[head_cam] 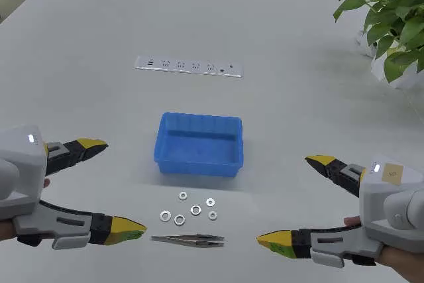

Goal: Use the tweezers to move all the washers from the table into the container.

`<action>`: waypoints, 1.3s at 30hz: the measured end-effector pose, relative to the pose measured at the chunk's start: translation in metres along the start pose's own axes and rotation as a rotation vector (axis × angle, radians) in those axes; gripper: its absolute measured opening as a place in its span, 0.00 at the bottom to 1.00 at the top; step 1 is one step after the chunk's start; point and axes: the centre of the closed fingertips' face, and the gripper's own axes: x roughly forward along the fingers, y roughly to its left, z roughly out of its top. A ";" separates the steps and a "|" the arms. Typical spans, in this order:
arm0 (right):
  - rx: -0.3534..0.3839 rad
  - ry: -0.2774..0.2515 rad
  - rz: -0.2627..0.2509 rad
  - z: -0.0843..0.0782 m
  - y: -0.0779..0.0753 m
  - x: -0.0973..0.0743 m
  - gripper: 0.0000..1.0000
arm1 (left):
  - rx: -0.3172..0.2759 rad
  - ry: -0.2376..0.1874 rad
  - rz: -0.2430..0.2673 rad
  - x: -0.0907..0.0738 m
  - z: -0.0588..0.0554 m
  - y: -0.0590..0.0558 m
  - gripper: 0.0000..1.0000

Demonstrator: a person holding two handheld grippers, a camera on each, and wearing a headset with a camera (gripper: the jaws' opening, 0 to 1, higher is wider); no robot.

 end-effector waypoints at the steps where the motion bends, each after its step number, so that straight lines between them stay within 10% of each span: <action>1: 0.000 0.001 0.000 0.000 0.000 0.000 1.00 | 0.000 0.000 0.000 0.000 0.000 0.000 0.99; 39: -0.010 0.000 0.001 0.001 0.001 -0.001 1.00 | 0.015 -0.001 0.005 -0.002 0.001 0.002 0.99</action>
